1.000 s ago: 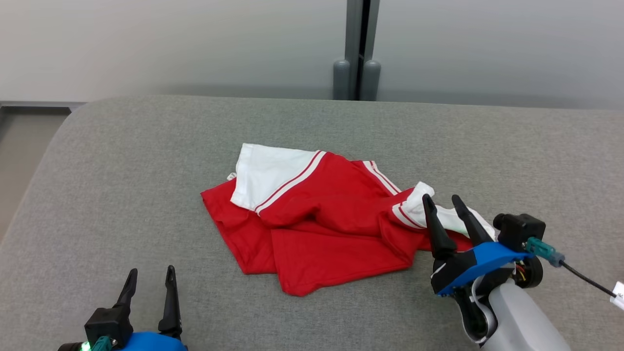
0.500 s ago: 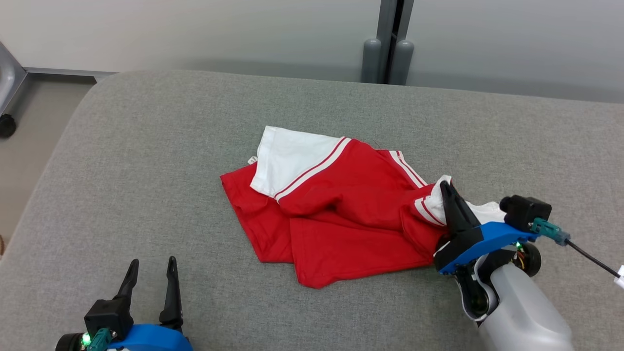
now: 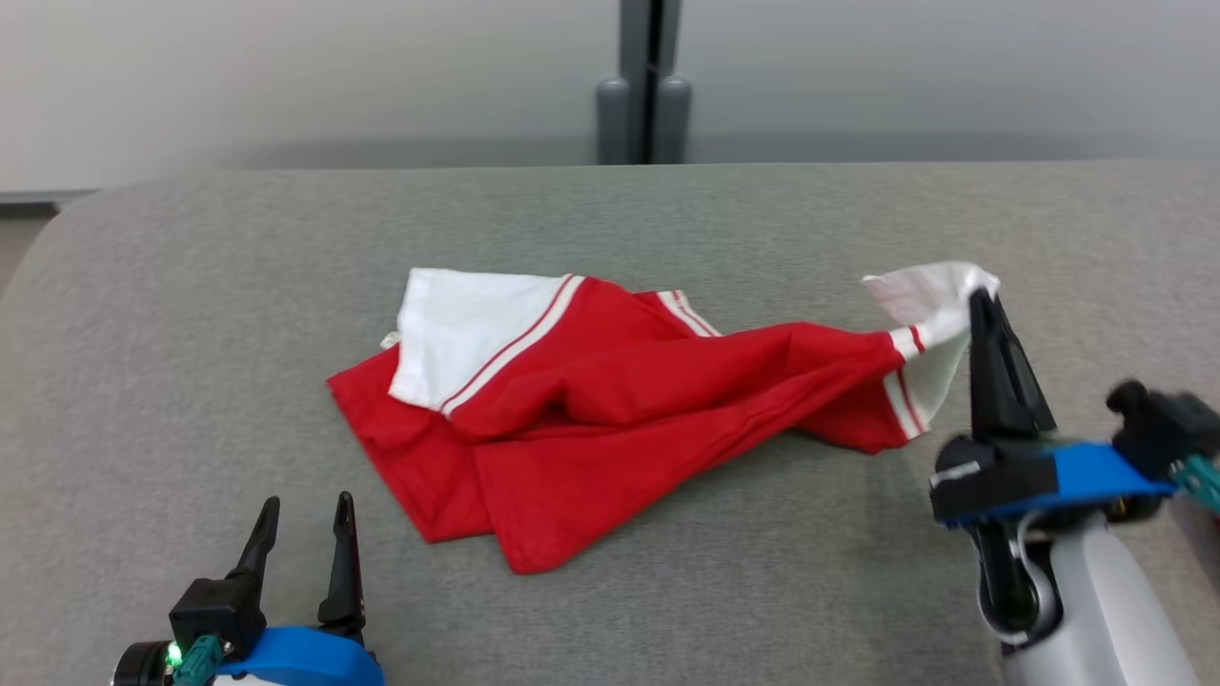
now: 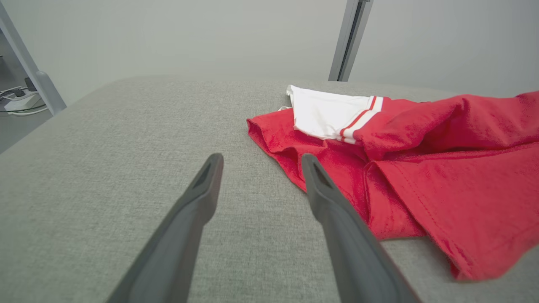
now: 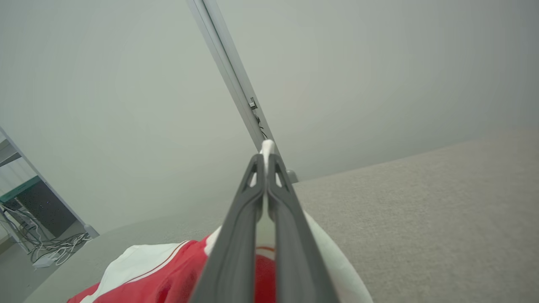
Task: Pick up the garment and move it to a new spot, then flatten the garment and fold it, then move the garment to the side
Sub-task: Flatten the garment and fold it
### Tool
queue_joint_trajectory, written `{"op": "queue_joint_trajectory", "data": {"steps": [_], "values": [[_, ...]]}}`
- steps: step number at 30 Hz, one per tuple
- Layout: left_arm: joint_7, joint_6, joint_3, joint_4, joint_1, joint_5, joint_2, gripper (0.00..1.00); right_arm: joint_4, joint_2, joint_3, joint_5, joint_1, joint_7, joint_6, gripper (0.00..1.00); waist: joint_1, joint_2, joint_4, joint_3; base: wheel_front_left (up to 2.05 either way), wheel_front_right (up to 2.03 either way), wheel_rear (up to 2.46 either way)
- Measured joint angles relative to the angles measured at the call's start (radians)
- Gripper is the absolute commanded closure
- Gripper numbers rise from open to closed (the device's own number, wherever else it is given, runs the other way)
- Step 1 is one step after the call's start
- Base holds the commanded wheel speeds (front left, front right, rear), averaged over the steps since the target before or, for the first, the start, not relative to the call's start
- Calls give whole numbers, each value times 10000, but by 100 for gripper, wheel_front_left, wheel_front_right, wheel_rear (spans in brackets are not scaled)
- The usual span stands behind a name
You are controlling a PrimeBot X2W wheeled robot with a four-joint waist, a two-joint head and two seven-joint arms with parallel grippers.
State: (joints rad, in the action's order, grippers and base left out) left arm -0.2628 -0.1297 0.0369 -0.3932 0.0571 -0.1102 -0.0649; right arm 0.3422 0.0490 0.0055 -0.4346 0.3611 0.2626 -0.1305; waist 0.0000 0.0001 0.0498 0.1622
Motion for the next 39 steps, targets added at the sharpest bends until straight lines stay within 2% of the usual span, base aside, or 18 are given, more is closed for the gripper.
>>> {"op": "queue_joint_trajectory", "data": {"steps": [2,5,6,7,8,14,21,26,34,35,36,37,39], "values": [[0,0,15,0,-20,0,-35,0,-389,2,-211,25,-609,2,0,100,-1,0,-300,-16,0,0,0],[0,0,-81,-23,-28,2,-73,0,-334,6,-619,-119,-1598,0,0,98,0,0,-688,-80,0,0,0],[0,0,-128,-27,-24,2,-75,0,-234,27,-593,-121,-1922,0,0,69,0,0,-798,-111,0,0,0],[0,0,-148,-38,-27,2,-75,0,-105,21,-539,-130,-2171,2,0,24,-1,-1,-901,-131,0,0,0],[0,0,-161,-38,-24,0,-77,0,-10,2,-499,-174,-2390,-2,0,0,-1,-1,-985,-155,0,0,0],[0,0,-602,-215,-127,-100,-134,0,82,-6,-721,-169,-2860,0,0,0,-1,0,-1320,-282,0,0,0],[0,-2,-2750,-1078,-158,-1083,-349,0,-198,2,-819,8,-2695,0,0,0,-1,-1,-1431,-275,0,0,0],[0,-2,-3749,-1641,98,-1873,-579,0,-290,2,-665,100,-2463,0,0,0,0,-1,-1541,-173,0,0,0],[-33,-2,-5009,-1722,421,-3243,-951,1,-341,2,-677,144,-2452,0,0,0,0,-1,-1727,5,0,0,0],[-33,-2,-5093,-1778,469,-3327,-1012,32,-345,2,-692,144,-2452,0,0,0,0,-1,-1737,28,0,0,0],[-35,-2,-5156,-1812,514,-3398,-1093,76,-351,2,-713,148,-2452,0,0,0,0,-2,-1740,49,0,0,0],[-35,-2,-5160,-1843,546,-3509,-1145,100,-355,4,-732,159,-2452,0,0,0,0,-1,-1736,66,0,0,0],[-31,-2,-4984,-1883,633,-3626,-1197,100,-357,4,-786,188,-2450,0,0,0,0,-1,-1703,82,0,0,0]]}}
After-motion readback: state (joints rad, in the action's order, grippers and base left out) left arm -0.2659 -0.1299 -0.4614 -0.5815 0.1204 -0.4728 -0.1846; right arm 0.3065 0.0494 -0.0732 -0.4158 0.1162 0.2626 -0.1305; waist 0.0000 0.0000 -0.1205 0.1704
